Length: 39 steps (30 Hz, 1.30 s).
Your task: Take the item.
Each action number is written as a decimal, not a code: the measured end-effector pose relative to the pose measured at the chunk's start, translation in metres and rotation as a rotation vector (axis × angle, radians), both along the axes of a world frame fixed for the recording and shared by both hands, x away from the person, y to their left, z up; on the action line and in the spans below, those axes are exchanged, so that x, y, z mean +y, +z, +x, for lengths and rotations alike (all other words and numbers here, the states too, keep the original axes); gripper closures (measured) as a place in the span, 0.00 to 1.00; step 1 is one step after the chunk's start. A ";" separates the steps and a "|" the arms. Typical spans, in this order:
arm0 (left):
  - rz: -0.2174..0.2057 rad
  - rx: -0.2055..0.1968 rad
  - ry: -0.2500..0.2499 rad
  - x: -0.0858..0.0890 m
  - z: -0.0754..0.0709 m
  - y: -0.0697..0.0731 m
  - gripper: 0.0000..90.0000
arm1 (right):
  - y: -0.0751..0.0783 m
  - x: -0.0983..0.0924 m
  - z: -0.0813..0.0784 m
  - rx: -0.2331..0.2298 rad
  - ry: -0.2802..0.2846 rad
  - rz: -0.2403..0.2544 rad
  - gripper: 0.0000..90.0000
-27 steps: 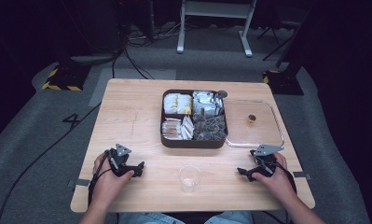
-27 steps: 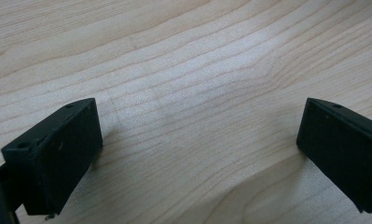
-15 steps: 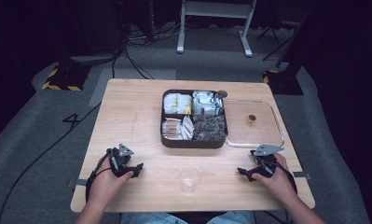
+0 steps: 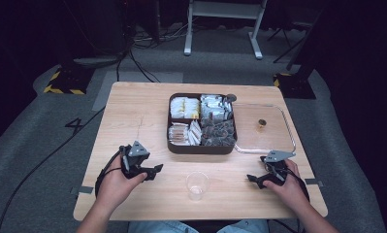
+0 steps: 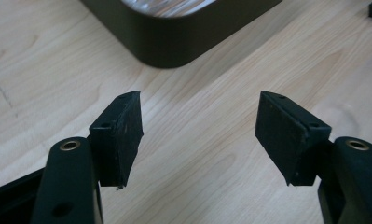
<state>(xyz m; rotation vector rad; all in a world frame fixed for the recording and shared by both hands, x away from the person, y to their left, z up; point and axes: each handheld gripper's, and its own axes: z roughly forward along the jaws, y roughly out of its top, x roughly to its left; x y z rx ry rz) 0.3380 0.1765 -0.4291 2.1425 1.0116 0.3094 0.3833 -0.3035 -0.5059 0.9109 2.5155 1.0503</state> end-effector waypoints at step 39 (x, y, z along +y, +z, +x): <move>0.017 -0.162 -0.157 -0.059 0.087 0.083 0.37 | 0.000 -0.001 -0.002 -0.001 0.014 0.000 0.01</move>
